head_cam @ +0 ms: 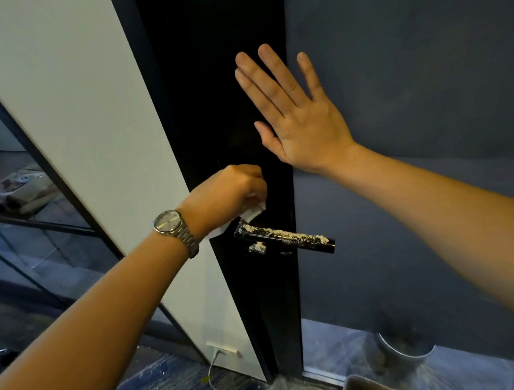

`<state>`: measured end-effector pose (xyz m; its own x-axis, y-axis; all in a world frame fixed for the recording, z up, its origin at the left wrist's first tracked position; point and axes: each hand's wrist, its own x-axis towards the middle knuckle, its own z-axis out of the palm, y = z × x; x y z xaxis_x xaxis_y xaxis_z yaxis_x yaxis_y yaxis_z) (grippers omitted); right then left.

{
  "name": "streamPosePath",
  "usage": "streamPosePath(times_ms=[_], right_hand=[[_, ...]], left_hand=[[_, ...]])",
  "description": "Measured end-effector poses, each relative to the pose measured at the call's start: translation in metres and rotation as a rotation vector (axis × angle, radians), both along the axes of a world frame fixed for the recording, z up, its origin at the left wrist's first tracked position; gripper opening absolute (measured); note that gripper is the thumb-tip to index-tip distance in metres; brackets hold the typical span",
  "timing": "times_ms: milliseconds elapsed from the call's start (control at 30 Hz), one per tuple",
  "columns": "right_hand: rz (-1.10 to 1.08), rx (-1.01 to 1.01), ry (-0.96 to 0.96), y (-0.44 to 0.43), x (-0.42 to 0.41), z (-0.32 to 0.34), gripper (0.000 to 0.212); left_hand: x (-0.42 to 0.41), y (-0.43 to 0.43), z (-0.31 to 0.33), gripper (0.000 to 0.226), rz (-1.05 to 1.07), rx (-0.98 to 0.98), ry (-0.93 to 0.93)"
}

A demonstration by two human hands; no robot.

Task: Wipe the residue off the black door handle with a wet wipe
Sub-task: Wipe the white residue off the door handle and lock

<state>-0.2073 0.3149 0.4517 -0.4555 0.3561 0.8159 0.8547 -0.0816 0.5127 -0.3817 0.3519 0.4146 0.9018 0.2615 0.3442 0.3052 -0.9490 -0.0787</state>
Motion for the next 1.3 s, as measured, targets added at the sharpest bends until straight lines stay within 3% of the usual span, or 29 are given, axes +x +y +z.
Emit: streamPosePath(times_ms=[367,533,700,933,1100,1167,1300], right_hand=[[-0.002,-0.011,0.01,-0.001,-0.002,0.0,0.054],[0.01,-0.026,0.01,-0.001,-0.001,0.0,0.054],[-0.001,-0.035,0.001,-0.001,0.001,-0.001,0.055],[-0.016,-0.034,0.014,0.0,-0.002,-0.004,0.055],[-0.008,-0.029,0.016,-0.001,-0.002,-0.004,0.055],[0.001,-0.03,0.012,-0.001,-0.001,-0.003,0.055],[0.008,-0.04,0.016,-0.001,0.0,-0.004,0.055]], left_hand=[[0.0,-0.002,0.0,0.008,-0.071,0.222,0.078],[0.011,-0.01,-0.004,0.006,-0.08,0.21,0.109],[-0.012,0.007,-0.003,0.011,-0.051,0.149,-0.032],[-0.004,-0.003,0.002,0.014,-0.098,0.236,0.082],[0.018,-0.013,-0.001,0.003,-0.093,0.197,0.202],[0.015,-0.013,-0.002,0.005,-0.08,0.167,0.155],[-0.011,-0.002,-0.012,0.023,0.042,-0.02,-0.159]])
